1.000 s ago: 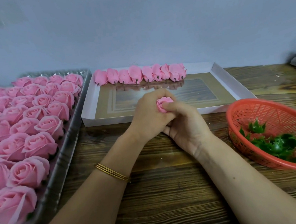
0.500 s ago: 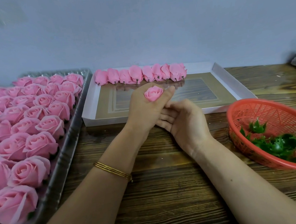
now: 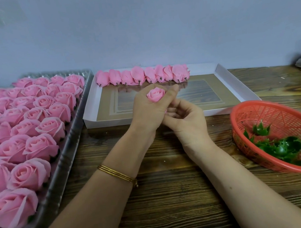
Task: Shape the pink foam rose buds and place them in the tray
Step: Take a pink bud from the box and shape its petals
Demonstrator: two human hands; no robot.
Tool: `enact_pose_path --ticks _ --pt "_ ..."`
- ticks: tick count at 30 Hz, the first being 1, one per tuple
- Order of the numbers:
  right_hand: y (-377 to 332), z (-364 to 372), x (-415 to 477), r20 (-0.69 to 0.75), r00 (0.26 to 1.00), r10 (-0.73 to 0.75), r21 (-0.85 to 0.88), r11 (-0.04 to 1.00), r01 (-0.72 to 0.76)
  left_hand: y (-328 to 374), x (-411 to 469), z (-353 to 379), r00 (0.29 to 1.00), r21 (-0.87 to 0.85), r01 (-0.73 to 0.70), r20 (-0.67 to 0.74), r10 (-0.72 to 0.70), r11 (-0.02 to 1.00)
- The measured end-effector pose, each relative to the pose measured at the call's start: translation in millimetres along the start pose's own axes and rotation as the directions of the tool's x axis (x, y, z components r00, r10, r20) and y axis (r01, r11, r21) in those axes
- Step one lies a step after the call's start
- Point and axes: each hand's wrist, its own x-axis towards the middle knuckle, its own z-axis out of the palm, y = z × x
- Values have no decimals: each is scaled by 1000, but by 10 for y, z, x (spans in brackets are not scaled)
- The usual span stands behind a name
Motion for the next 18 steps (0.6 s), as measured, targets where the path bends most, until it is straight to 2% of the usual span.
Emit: enact_pose_path --ticks 4,8,12,18 --pt "-15 -3 0 25 995 96 114 989 -98 41 0 -7 997 -2 -19 78 20 1000" --pt "-18 -46 23 154 969 192 269 936 -228 100 0 -35 984 21 30 173 -33 999" --pt "-55 -79 39 230 934 273 324 884 -338 151 -11 -71 967 29 81 240 -86 996" --pt "-31 -41 21 176 940 291 307 891 -333 88 11 -51 993 -21 99 73 -97 995"
